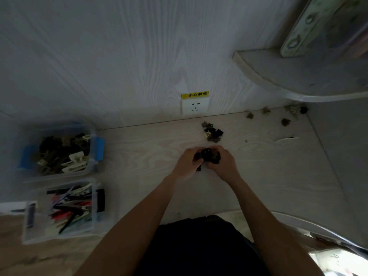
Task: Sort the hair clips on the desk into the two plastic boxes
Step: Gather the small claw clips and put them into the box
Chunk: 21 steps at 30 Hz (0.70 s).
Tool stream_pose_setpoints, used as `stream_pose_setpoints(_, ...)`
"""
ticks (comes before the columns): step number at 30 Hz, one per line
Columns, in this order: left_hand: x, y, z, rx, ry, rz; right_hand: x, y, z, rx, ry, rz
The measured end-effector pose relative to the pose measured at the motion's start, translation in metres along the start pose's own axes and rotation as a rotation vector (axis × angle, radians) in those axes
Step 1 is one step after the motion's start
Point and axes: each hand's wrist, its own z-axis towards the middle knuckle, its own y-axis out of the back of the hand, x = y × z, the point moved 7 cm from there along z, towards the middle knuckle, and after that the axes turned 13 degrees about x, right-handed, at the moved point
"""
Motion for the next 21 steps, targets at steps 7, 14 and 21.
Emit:
stream_pose_setpoints(7,0.015,0.005,-0.005,-0.025,0.052,0.016,0.002,-0.006,-0.005,-0.046,0.005,0.020)
stream_pose_setpoints(14,0.007,0.010,-0.010,-0.076,-0.015,0.039,0.006,-0.004,-0.011,-0.102,0.012,0.066)
stream_pose_setpoints(21,-0.003,0.067,-0.060,-0.318,-0.129,-0.028,0.055,-0.011,-0.016,-0.052,0.142,0.405)
